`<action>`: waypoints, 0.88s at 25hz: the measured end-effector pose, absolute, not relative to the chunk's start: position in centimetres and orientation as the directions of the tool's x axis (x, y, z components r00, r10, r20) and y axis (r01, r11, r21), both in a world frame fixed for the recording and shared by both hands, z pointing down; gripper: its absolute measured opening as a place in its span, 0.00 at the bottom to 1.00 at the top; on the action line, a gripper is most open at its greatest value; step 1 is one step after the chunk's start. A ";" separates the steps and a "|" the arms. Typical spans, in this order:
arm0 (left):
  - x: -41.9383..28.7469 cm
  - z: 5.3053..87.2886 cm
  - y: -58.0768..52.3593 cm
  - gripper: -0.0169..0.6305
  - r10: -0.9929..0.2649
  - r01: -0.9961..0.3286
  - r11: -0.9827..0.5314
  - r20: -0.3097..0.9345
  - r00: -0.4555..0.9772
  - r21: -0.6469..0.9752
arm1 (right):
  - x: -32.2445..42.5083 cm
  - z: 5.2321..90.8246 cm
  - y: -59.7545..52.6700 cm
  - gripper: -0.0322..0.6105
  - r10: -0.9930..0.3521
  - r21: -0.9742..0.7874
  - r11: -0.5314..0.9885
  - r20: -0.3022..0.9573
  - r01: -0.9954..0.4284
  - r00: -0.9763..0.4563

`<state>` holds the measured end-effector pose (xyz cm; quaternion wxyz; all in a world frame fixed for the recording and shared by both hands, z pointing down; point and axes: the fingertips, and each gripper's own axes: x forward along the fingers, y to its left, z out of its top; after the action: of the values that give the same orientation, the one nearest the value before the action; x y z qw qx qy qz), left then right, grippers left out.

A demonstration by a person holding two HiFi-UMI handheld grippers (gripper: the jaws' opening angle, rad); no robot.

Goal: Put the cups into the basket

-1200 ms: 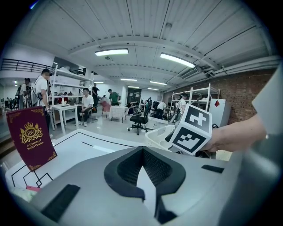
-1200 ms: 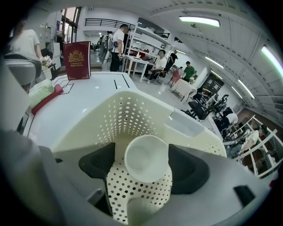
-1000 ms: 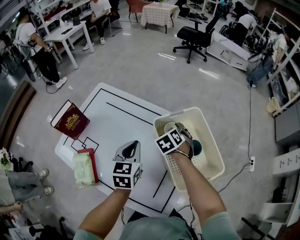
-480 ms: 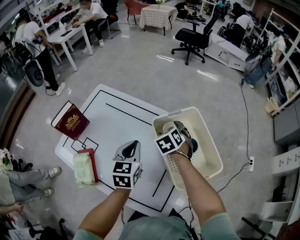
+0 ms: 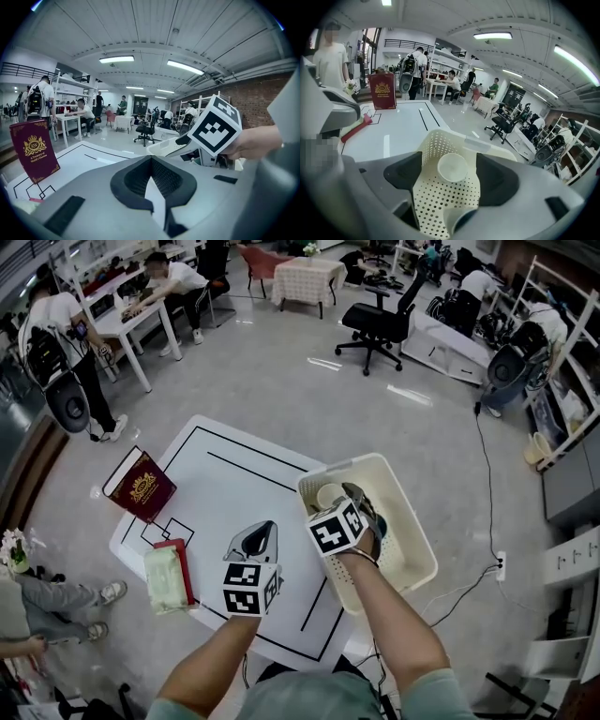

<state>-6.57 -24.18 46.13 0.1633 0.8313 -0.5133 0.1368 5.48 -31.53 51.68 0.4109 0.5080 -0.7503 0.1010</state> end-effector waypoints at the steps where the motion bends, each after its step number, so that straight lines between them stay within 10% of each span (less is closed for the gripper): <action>1: -6.5 46.0 -24.0 0.03 -0.810 -0.898 -0.420 0.392 0.436 0.130 | 5.4 51.3 -31.2 0.63 -0.684 0.260 0.462 0.713 -0.848 -0.154; 19: -5.6 44.0 -20.3 0.03 -0.819 -0.893 -0.435 0.364 0.444 0.111 | 4.5 48.3 -24.5 0.63 -0.722 0.216 0.472 0.651 -0.855 -0.234; 22: -5.6 43.8 -19.7 0.03 -0.820 -0.893 -0.437 0.360 0.445 0.108 | 4.6 47.7 -23.5 0.48 -0.742 0.222 0.457 0.629 -0.861 -0.232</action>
<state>-5.59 -19.70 43.78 0.1426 0.8379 -0.5112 0.1279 4.57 -23.46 47.69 0.3463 0.5139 -0.7801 0.0859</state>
